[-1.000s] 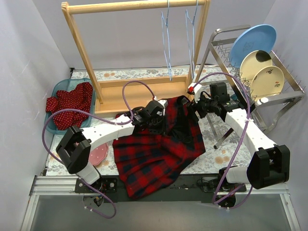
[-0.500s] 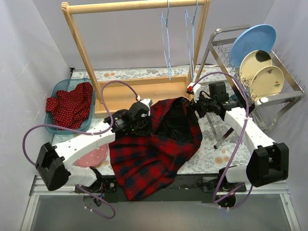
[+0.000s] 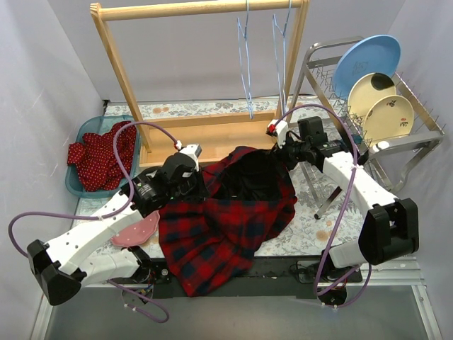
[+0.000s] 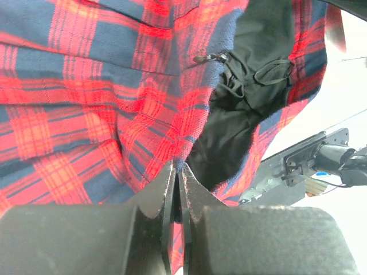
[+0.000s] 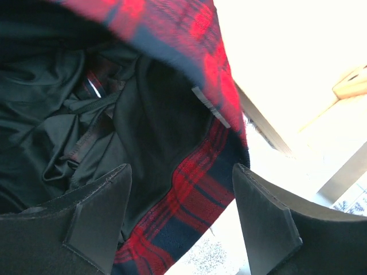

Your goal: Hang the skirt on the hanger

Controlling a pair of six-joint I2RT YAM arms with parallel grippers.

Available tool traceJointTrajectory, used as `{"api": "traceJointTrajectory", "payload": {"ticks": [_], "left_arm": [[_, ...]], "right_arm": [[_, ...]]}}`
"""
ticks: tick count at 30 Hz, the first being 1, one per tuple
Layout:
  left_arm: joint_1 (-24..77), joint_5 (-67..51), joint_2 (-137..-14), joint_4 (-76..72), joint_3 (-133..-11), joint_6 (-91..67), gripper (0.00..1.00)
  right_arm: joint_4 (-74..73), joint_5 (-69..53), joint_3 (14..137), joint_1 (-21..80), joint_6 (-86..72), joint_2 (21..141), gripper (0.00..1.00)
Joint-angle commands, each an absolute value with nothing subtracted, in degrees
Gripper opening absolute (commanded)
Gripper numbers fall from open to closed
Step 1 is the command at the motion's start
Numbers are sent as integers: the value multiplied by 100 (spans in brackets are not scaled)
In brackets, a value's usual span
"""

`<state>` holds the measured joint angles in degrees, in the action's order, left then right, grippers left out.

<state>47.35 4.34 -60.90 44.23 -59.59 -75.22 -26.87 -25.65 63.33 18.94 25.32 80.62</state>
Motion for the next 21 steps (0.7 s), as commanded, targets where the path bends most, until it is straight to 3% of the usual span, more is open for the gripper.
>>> {"api": "traceJointTrajectory", "payload": {"ticks": [1,12,21], "left_arm": [[4693,668,-5775,4798,-5941,-7567,0],[4509,1178,-5546,5467,-6047,-7761,0],[4474,1099,-5511,5519,-6126,-7708,0]], "right_arm": [[-2566,-2391,6618,1942,2435,8156,79],[-2821,-3023,6776,1951,2882,7673,78],[-2742,-2549,6724,1951,2918,7840,78]]}}
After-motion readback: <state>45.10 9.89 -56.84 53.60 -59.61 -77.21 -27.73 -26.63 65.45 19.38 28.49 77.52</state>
